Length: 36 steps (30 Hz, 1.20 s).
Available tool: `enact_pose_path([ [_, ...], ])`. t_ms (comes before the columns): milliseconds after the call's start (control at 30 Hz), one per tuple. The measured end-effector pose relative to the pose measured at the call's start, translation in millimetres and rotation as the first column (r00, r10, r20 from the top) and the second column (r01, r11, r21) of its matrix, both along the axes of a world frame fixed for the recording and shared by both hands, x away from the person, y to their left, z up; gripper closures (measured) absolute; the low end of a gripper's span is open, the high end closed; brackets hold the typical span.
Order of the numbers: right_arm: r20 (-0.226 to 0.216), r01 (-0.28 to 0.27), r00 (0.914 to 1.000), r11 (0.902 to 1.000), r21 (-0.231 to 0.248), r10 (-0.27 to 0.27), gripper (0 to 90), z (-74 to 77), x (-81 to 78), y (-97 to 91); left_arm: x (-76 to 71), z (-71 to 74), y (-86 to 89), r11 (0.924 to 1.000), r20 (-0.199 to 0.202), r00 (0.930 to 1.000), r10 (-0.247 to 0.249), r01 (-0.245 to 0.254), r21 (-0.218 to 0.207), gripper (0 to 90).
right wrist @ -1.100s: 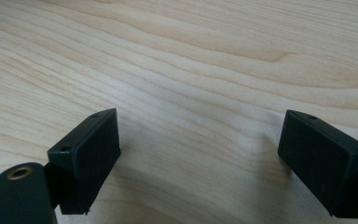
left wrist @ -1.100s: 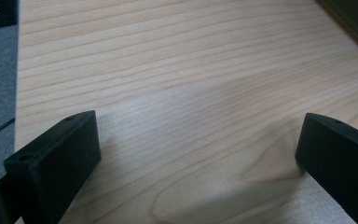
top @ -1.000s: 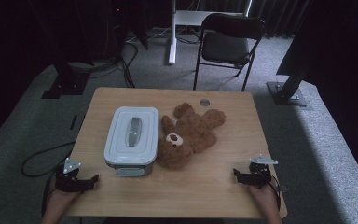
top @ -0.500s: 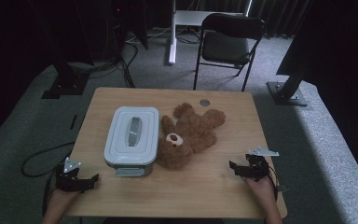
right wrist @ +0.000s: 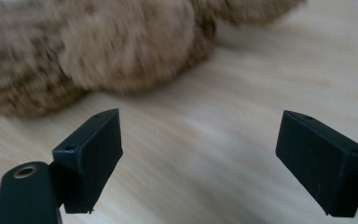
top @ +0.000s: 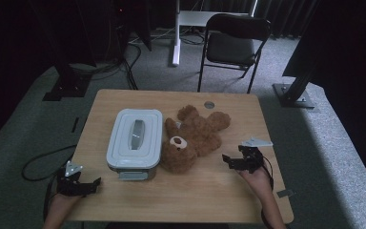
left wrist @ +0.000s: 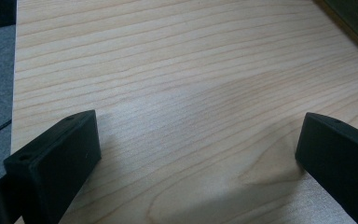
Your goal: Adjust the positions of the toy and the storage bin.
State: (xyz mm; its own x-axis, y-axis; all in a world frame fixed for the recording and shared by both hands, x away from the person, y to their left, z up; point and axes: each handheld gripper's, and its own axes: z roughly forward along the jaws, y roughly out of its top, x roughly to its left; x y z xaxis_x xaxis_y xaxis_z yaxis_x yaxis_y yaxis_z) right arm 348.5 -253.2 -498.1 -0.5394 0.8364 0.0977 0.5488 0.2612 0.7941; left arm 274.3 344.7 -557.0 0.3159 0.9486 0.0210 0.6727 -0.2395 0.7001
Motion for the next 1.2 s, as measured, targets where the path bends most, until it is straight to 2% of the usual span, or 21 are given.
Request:
enact_pose_path([
  [100,0.01,-0.011,0.9999,0.9999,0.006,0.011,13.7,7.2,6.3,4.3,0.0,0.0,0.0,1.0,0.0,1.0,0.0,0.0,0.0,0.6],
  [200,0.025,-0.003,0.9997,0.9999,0.01,0.002,13.7,19.0,25.8,8.9,0.0,0.0,0.0,1.0,0.0,1.0,0.0,0.0,0.0,0.6],
  [267,0.028,0.0,0.9996,0.9999,0.01,0.0,13.7,20.9,29.7,9.2,0.0,0.0,0.0,1.0,0.0,1.0,0.0,0.0,0.0,0.6],
  [333,0.034,0.036,0.9988,0.9991,0.024,-0.037,13.8,28.2,47.5,8.2,0.0,0.0,0.0,1.0,0.0,1.0,0.0,0.0,0.0,0.6],
  [467,0.022,0.082,0.9963,0.996,0.036,-0.083,13.7,33.2,68.3,5.6,0.0,0.0,0.0,1.0,0.0,1.0,0.0,0.0,0.0,0.6],
  [600,0.006,0.087,0.9962,0.9962,0.005,-0.087,13.7,36.4,86.8,10.6,0.0,0.0,0.0,1.0,0.0,1.0,0.0,0.0,0.0,0.6],
  [700,-0.005,0.092,0.9957,0.9957,0.003,-0.092,13.7,37.3,99.8,12.1,0.0,0.0,0.0,1.0,0.0,1.0,0.0,0.0,0.0,0.6],
  [833,-0.035,0.103,0.9941,0.9946,0.008,-0.103,13.7,35.8,116.8,11.1,0.0,0.0,0.0,1.0,0.0,1.0,0.0,0.0,0.0,0.6],
  [867,-0.035,0.103,0.9941,0.9946,0.008,-0.103,13.7,35.8,116.8,11.1,0.0,0.0,0.0,1.0,0.0,1.0,0.0,0.0,0.0,0.6],
  [967,-0.087,0.096,0.9918,0.9949,0.03,-0.093,13.6,30.0,130.6,8.8,0.0,0.0,0.0,1.0,0.0,1.0,0.0,0.0,0.0,0.6],
  [1067,-0.135,0.1,0.9869,0.9921,0.076,-0.089,13.8,23.1,138.0,5.4,0.0,0.0,0.0,1.0,0.0,1.0,0.0,0.0,0.0,0.6],
  [1100,-0.147,0.096,0.9858,0.9912,0.091,-0.082,15.5,20.4,139.4,4.7,0.0,0.0,-0.1,1.0,0.0,1.0,0.0,0.0,0.0,0.6],
  [1133,-0.158,0.087,0.985,0.9916,0.096,-0.071,22.3,17.9,140.2,4.5,0.0,0.0,-0.1,1.0,0.0,1.0,0.0,0.0,0.0,0.6],
  [1200,-0.143,0.065,0.9882,0.995,0.076,-0.054,38.6,14.5,138.9,5.0,0.0,0.0,0.0,1.0,0.0,1.0,0.0,0.0,0.0,0.6],
])
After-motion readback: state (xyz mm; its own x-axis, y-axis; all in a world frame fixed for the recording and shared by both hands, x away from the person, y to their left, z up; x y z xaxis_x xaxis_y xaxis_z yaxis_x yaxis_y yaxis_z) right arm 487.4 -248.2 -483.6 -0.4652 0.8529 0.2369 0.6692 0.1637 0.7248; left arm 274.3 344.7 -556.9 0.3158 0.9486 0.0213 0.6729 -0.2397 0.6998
